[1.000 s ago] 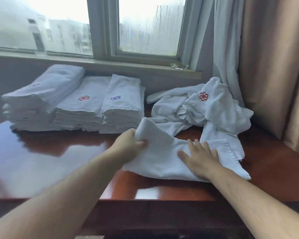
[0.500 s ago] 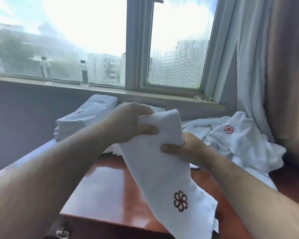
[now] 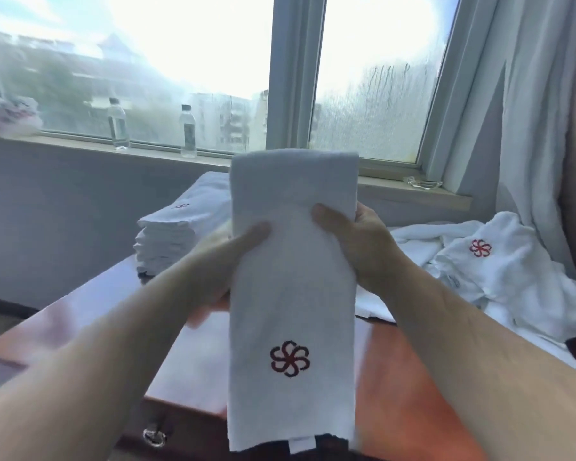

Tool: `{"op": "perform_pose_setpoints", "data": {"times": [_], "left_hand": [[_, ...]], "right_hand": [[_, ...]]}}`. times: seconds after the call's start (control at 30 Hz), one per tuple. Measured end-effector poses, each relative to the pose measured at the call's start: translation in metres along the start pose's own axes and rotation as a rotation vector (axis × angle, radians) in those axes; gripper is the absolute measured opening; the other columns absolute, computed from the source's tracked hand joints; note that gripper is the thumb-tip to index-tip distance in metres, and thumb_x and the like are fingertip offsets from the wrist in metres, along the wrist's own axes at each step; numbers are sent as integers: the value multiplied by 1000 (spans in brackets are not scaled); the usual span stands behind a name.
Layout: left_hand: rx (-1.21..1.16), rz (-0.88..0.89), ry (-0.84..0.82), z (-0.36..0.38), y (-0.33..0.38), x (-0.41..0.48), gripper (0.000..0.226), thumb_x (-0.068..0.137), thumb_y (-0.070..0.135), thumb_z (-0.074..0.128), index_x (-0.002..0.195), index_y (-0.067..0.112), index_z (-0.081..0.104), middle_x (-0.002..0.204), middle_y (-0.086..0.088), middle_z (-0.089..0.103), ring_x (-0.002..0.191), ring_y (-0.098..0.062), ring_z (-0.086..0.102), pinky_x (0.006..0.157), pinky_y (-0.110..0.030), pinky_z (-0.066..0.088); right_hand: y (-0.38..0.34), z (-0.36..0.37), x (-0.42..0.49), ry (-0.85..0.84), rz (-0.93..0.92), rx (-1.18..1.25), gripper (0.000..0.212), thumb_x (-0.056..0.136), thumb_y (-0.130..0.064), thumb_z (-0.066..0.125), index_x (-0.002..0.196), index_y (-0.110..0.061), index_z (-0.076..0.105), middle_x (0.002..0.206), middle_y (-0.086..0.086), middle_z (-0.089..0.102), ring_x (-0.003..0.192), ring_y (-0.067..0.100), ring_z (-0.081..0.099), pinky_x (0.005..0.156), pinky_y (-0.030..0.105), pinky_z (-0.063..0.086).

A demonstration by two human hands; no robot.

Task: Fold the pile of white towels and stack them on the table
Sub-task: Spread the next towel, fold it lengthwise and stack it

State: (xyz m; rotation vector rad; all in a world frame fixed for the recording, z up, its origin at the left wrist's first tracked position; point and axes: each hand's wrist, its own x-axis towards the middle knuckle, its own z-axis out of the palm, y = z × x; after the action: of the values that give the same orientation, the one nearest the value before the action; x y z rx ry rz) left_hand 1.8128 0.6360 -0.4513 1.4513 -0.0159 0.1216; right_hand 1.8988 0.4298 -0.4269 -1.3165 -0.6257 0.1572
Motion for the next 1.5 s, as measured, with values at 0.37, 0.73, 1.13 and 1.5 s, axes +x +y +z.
{"op": "perform_pose_setpoints", "data": {"times": [0.37,0.73,1.13,1.5], "left_hand": [[-163,-72,-283,-29,-90,24,41,88,16,72,127,8,67,129,-23,65,117,-40,65,92,-43,55],[-199,-185,-189,-71,-89,82,33,84,11,70,117,10,73,126,-21,67,116,-38,66,93,-46,56],[374,-67,568,-114,-46,171,24,92,37,68,114,29,62,101,7,72,85,-12,71,69,-29,54],[650,11,695,-119,-71,186,43,84,48,74,120,46,50,104,17,63,94,3,59,75,-24,48]], "right_hand": [[29,4,76,133,65,155,40,92,-18,70,127,-1,63,122,25,68,102,41,69,91,57,57],[68,5,199,232,167,175,36,92,-23,73,125,-8,69,111,13,75,100,33,74,78,42,61],[109,-9,332,284,236,164,34,102,-27,59,126,-4,66,114,12,74,100,28,73,86,43,60],[173,-27,365,324,518,-250,19,97,-20,66,106,-4,67,99,17,76,89,35,74,84,55,60]]}}
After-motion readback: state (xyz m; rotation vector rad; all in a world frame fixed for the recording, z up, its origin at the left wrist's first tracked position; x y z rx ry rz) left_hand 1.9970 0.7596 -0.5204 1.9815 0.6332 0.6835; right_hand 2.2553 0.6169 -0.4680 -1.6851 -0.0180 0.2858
